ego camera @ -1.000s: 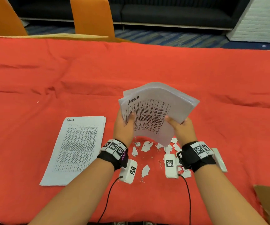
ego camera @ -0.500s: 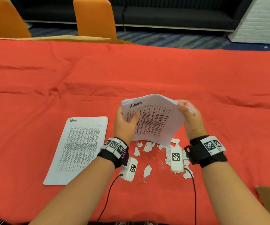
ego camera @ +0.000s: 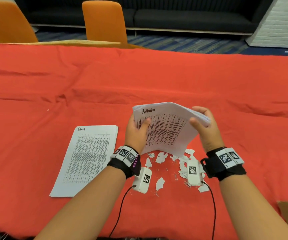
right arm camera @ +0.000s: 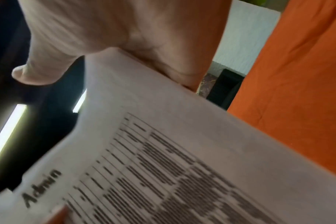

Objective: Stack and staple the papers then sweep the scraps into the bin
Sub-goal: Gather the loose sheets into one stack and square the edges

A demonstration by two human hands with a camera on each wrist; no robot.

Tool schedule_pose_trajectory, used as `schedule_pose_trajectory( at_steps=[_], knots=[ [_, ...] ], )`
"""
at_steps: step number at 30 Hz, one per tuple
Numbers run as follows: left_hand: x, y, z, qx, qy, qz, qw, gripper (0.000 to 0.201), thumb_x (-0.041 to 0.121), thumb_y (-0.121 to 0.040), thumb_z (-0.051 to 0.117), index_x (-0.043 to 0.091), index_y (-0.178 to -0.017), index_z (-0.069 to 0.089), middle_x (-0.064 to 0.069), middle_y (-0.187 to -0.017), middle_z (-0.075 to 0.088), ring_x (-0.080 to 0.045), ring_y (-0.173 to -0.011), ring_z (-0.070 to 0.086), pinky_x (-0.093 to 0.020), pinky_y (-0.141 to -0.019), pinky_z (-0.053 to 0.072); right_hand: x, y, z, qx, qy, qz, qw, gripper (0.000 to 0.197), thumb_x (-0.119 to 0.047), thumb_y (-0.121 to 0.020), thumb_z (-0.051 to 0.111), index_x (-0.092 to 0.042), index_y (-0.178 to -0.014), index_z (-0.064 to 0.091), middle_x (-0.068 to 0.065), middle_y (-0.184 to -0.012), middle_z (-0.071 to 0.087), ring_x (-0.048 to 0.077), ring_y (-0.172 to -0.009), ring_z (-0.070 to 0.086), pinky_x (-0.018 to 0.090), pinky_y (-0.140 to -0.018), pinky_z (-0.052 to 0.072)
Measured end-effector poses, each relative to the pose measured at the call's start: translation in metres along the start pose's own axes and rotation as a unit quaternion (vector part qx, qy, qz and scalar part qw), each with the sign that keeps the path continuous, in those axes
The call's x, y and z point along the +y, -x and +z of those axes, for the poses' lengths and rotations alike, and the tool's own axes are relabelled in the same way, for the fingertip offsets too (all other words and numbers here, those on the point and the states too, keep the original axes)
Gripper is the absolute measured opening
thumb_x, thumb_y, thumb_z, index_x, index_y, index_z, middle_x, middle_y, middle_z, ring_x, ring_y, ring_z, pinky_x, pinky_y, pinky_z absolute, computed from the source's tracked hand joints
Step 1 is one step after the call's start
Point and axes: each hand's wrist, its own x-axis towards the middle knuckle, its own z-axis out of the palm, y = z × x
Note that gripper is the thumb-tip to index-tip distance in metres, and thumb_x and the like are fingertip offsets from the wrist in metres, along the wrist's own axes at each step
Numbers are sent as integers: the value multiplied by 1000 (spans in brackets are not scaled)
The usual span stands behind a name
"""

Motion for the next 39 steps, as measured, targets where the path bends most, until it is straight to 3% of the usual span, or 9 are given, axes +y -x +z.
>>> schedule_pose_trajectory(
  at_steps=[5, 10, 14, 17, 22, 27, 32, 35, 39],
  knots=[
    [2, -1, -1, 0, 1, 1, 1000, 30, 21, -92, 58, 16, -121, 55, 1, -110, 70, -14, -103, 66, -44, -93, 53, 14, 4, 7, 34, 49, 23, 998, 35, -9, -80, 71, -39, -97, 68, -12, -98, 71, 6, -92, 67, 42, -93, 52],
    [4, -1, -8, 16, 17, 49, 999, 22, 22, -89, 62, 22, -110, 58, 3, -106, 69, -13, -101, 65, -39, -90, 53, 8, 2, 10, 25, 24, -9, 999, 32, -6, -78, 73, -27, -101, 70, -11, -95, 72, 3, -90, 66, 21, -81, 53],
    [5, 3, -8, 32, 20, 104, 994, 29, 33, -86, 65, 12, -102, 52, 9, -85, 57, 0, -74, 57, -17, -65, 49, 7, 4, 12, -7, 47, 10, 999, 34, -11, -71, 79, -17, -102, 67, -8, -94, 69, 0, -84, 64, 15, -69, 49],
    [9, 1, -3, 67, 35, 99, 992, 30, 49, -86, 54, 20, -91, 51, 7, -77, 52, -8, -67, 48, -17, -60, 44, 8, 2, 15, -6, 20, 25, 999, 45, -11, -69, 81, -13, -111, 65, -2, -103, 70, 6, -92, 66, 19, -75, 55],
    [15, -4, -1, 92, 6, 104, 990, 24, 29, -95, 37, 12, -89, 53, 2, -77, 46, -11, -69, 42, -25, -64, 38, 8, 2, 16, 0, 10, 34, 999, 36, -5, -73, 77, -12, -108, 70, -1, -99, 72, 3, -88, 67, 17, -75, 53],
    [18, -7, -5, 83, 25, 143, 986, 38, 29, -93, 29, 2, -96, 54, 7, -86, 54, 1, -79, 53, -7, -71, 40, 9, -1, 13, 14, 17, 34, 999, 21, -6, -77, 74, -17, -95, 73, -3, -91, 74, 11, -88, 68, 30, -80, 53],
    [-4, -1, -16, -14, -40, 191, 981, 73, 78, -74, 44, 15, -112, 42, 0, -100, 53, -6, -79, 53, -17, -73, 47, 7, -1, 14, 27, 5, 28, 999, 19, -5, -77, 73, -16, -93, 73, -6, -85, 74, 6, -82, 68, 26, -78, 53],
    [-14, 1, -18, -25, -99, 150, 983, 41, 48, -79, 67, 41, -106, 37, 11, -102, 57, 16, -88, 55, -3, -77, 41, 6, -1, 15, 26, 0, 34, 999, 20, -5, -76, 74, -20, -90, 74, -5, -87, 74, 8, -84, 69, 31, -81, 52],
    [-6, -7, -10, 4, -86, 133, 987, 24, 25, -92, 58, 45, -100, 48, 18, -95, 61, 13, -83, 58, -15, -76, 46, -1, -3, 22, 24, -6, 19, 999, 30, -7, -77, 74, -36, -86, 74, -5, -93, 73, 19, -97, 67, 40, -90, 53]
  ],
)
